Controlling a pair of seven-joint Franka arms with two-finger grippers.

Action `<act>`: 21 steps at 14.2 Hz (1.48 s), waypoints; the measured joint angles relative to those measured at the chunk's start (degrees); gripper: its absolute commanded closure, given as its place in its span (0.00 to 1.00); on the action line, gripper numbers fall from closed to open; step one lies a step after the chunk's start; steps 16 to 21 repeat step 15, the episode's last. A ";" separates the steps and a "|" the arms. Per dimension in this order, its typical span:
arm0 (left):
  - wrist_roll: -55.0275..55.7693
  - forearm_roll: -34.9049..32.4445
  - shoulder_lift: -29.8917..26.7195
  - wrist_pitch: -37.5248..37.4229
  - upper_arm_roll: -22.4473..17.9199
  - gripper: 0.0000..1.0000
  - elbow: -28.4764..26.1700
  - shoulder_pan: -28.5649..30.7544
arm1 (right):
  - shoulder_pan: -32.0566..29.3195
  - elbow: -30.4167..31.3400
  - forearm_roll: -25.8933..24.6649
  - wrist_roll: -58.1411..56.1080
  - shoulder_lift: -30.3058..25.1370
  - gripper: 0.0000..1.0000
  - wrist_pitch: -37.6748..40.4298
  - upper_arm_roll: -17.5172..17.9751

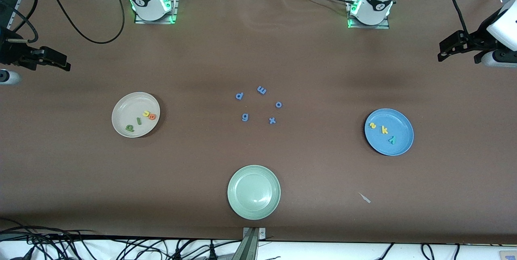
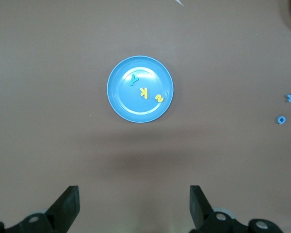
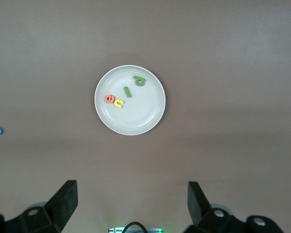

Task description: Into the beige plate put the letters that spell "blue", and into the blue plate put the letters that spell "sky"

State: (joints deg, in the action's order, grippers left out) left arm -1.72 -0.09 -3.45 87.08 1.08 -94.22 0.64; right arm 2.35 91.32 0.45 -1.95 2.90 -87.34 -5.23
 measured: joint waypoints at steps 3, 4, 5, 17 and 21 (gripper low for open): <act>0.00 0.00 0.00 0.00 0.00 0.00 0.00 0.00 | 0.00 0.00 0.00 0.00 0.24 0.00 0.00 0.06; 0.00 0.00 0.00 0.00 0.00 0.00 0.00 0.00 | -0.02 0.00 0.00 0.00 0.31 0.00 0.00 0.06; 0.00 0.00 0.00 0.00 0.00 0.00 0.00 0.00 | -0.04 0.00 0.00 0.00 0.34 0.00 0.00 0.06; 0.00 0.00 0.00 0.00 0.00 0.00 0.00 0.00 | -0.93 0.00 0.00 0.00 0.77 0.00 -0.02 0.12; 0.00 0.00 0.00 0.00 0.00 0.00 0.00 0.00 | -0.93 0.00 0.00 0.00 0.77 0.00 -0.02 0.12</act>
